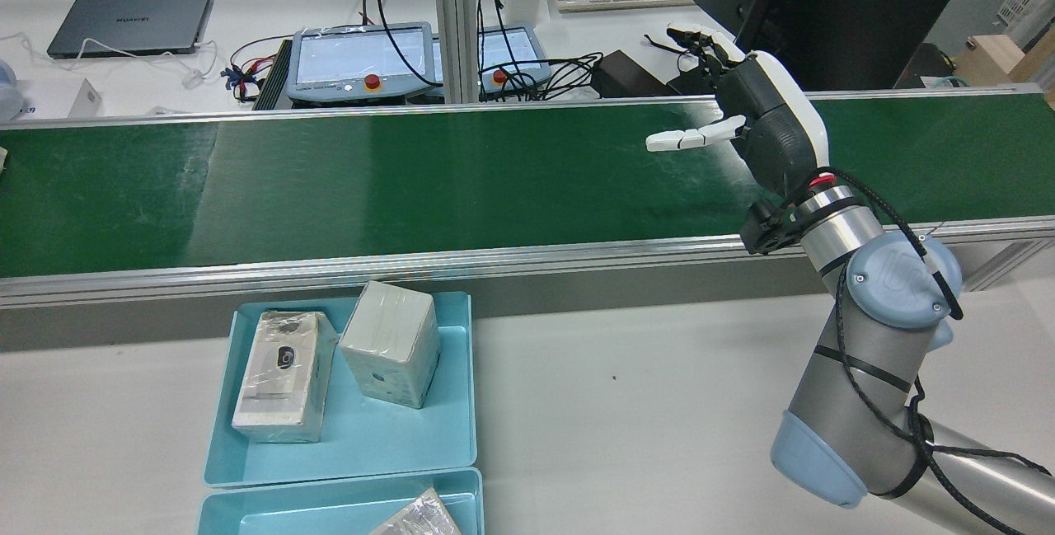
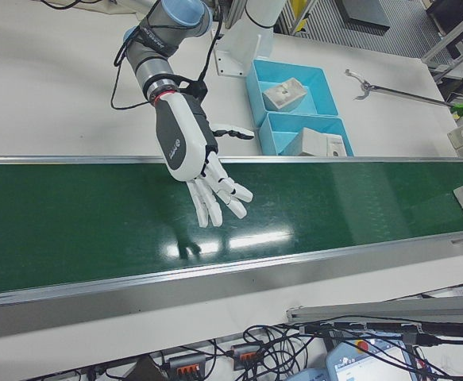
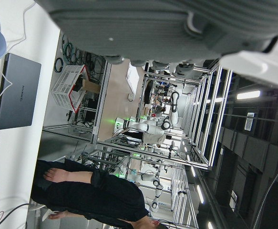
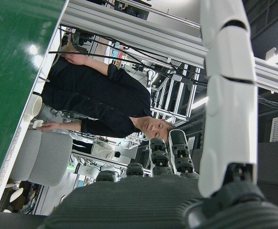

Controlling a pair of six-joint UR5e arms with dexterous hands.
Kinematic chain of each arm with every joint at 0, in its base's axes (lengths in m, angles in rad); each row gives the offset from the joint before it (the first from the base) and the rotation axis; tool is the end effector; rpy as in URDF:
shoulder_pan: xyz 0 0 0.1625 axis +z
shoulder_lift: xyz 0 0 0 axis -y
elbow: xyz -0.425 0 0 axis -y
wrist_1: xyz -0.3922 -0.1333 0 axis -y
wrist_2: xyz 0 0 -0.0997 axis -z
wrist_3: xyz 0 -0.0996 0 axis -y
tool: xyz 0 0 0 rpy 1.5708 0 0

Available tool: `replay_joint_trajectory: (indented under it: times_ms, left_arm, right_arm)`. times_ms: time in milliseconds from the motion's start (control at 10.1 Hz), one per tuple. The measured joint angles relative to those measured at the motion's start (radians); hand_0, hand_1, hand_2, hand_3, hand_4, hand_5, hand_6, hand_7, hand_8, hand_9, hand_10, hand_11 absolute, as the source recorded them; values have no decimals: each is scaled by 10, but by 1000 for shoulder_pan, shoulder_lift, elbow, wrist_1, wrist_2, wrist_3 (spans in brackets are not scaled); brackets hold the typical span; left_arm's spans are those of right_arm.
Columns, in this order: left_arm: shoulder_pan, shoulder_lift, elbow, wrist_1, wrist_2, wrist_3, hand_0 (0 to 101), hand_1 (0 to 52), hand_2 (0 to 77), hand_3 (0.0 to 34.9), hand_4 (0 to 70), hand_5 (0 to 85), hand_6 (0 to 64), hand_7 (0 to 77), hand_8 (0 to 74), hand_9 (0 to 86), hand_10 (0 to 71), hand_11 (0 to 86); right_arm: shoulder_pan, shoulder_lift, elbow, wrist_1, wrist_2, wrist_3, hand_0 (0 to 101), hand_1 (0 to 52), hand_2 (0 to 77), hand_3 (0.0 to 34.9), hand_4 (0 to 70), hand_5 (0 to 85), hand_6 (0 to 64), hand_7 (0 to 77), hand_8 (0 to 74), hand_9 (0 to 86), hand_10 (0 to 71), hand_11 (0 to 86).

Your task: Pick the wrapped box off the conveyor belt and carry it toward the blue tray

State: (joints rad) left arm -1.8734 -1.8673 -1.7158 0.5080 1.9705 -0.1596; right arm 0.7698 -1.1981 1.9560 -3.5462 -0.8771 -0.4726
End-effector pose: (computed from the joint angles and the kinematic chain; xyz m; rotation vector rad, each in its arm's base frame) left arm -0.2582 -0.5099 0.5069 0.2980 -2.0886 2.2409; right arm -0.2549 -0.5214 0.3558 0.1946 -2.3500 1.7729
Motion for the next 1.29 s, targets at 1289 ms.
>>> replay_joint_trajectory:
  times_ms: [1289]
  left_arm:
    - [0,0,0,0,0,0,0,0,5,0,0,11,0,5,5,0,0,5]
  right_arm:
    - [64,77,-184,26,-128,220,486,147,93,0,60,267,44,76,27,60,0,11]
